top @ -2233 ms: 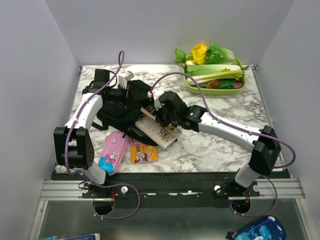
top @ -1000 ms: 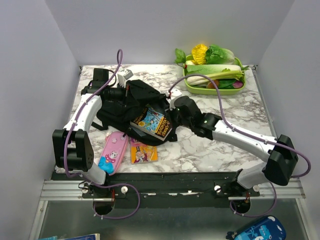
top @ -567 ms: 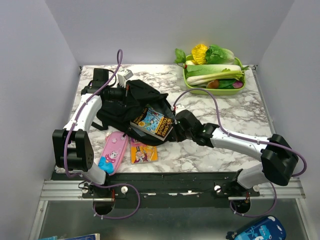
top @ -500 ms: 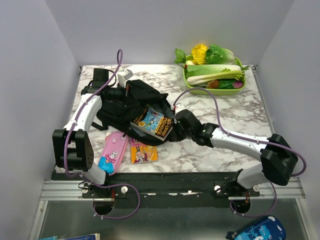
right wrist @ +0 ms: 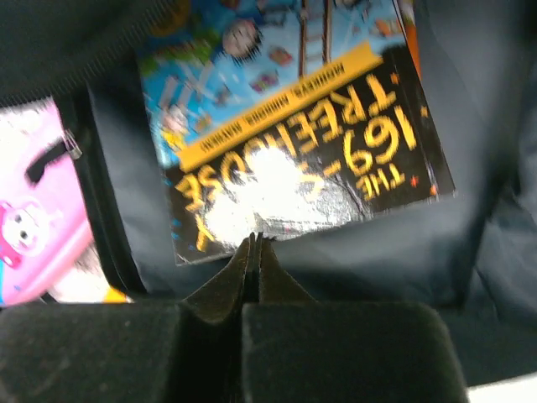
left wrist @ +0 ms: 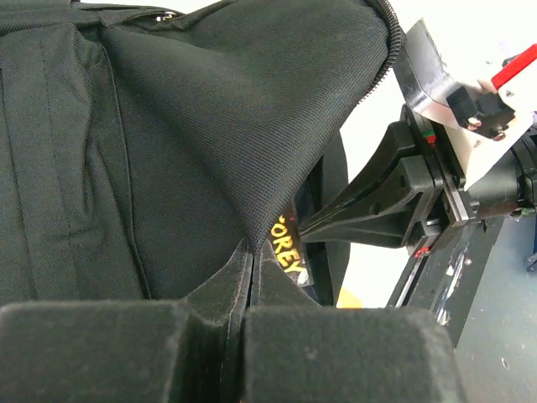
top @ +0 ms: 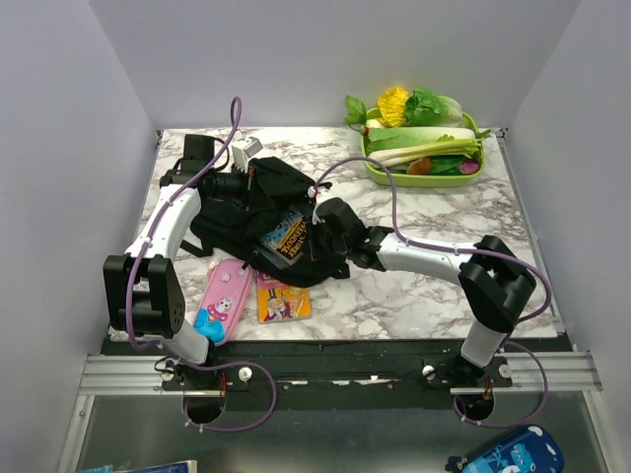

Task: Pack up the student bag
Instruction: Place the book in the student bag.

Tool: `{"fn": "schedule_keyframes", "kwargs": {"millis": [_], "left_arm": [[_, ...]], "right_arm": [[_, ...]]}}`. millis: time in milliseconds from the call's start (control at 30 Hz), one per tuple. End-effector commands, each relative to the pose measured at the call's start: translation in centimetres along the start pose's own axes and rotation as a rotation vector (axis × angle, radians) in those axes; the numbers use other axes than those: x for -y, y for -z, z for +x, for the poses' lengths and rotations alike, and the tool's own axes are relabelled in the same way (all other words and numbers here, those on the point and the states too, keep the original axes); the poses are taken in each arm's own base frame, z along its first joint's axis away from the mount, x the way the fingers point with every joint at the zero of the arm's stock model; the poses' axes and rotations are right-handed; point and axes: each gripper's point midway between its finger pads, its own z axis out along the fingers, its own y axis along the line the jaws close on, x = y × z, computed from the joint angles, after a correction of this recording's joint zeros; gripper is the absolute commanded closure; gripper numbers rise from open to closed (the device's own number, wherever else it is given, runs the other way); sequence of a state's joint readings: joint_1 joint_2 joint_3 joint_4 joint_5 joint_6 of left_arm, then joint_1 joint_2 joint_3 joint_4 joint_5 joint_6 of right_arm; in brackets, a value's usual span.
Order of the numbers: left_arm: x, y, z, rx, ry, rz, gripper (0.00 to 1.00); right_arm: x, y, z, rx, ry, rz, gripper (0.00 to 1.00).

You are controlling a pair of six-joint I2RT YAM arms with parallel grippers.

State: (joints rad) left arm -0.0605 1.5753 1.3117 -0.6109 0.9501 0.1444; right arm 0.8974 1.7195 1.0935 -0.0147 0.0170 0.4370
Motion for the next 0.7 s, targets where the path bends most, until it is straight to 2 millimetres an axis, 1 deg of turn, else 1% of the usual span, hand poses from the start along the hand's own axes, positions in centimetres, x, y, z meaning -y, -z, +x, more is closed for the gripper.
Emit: {"fn": "schedule_keyframes", "kwargs": {"millis": [0,67,100,133,167,200,233,267,300,333,367,433,467,500,567,600,667], "left_arm": [[2.6,0.9,-1.7,0.044,-0.044,0.063,1.00],[2.4,0.8,-1.7,0.042,-0.046,0.059,1.00],[2.4,0.8,-1.7,0.040,-0.048,0.057,1.00],[2.3,0.8,-1.7,0.040,-0.051,0.054,1.00],[2.2,0.8,-1.6,0.037,-0.049,0.052,1.00],[2.1,0.7,-1.5,0.037,-0.050,0.049,1.00],[1.9,0.6,-1.3,0.033,-0.047,0.048,1.00],[1.7,0.5,-1.1,0.029,-0.043,0.047,1.00],[1.5,0.3,-1.0,0.029,-0.043,0.044,1.00],[1.3,0.2,-0.8,0.025,-0.036,0.042,1.00],[1.1,0.1,-0.8,0.023,-0.035,0.037,1.00],[0.6,0.0,-1.0,0.030,-0.039,0.016,1.00],[0.3,0.0,-1.1,0.034,-0.043,0.003,1.00],[0.1,-0.1,-1.6,0.048,-0.050,-0.006,1.00],[-0.2,-0.1,-2.1,0.057,-0.055,-0.018,1.00],[-0.3,-0.2,-2.4,0.062,-0.053,-0.018,1.00],[-0.3,-0.2,-2.9,0.068,-0.050,-0.014,1.00]], "right_arm": [[-2.5,-2.3,-5.2,0.140,-0.029,-0.054,0.99],[-2.5,-2.7,-5.5,0.146,-0.018,-0.049,0.99],[-2.9,-2.3,-5.8,0.150,-0.010,-0.061,0.89],[-2.5,-2.0,-4.9,0.133,0.001,-0.058,0.79],[-2.4,-1.4,-4.5,0.130,0.018,-0.061,0.68],[-2.0,-0.9,-4.0,0.132,0.032,-0.049,0.51],[-1.8,0.9,-3.5,0.147,0.048,-0.042,0.45],[-1.9,1.8,-2.8,0.152,0.089,-0.039,0.39],[-2.1,2.9,-2.7,0.165,0.099,-0.045,0.33],[-2.6,4.8,-3.5,0.197,0.097,-0.067,0.32],[-2.3,5.4,-1.9,0.163,0.089,-0.078,0.31],[-3.3,6.7,0.3,0.082,0.094,-0.166,0.29],[-3.6,7.2,1.3,0.047,0.093,-0.195,0.29],[-3.7,7.5,3.6,-0.040,0.090,-0.222,0.28],[-3.5,7.5,5.8,-0.106,0.062,-0.238,0.28],[-3.3,7.5,7.5,-0.154,0.049,-0.247,0.28],[-3.8,7.4,8.9,-0.191,0.032,-0.269,0.28]]}}
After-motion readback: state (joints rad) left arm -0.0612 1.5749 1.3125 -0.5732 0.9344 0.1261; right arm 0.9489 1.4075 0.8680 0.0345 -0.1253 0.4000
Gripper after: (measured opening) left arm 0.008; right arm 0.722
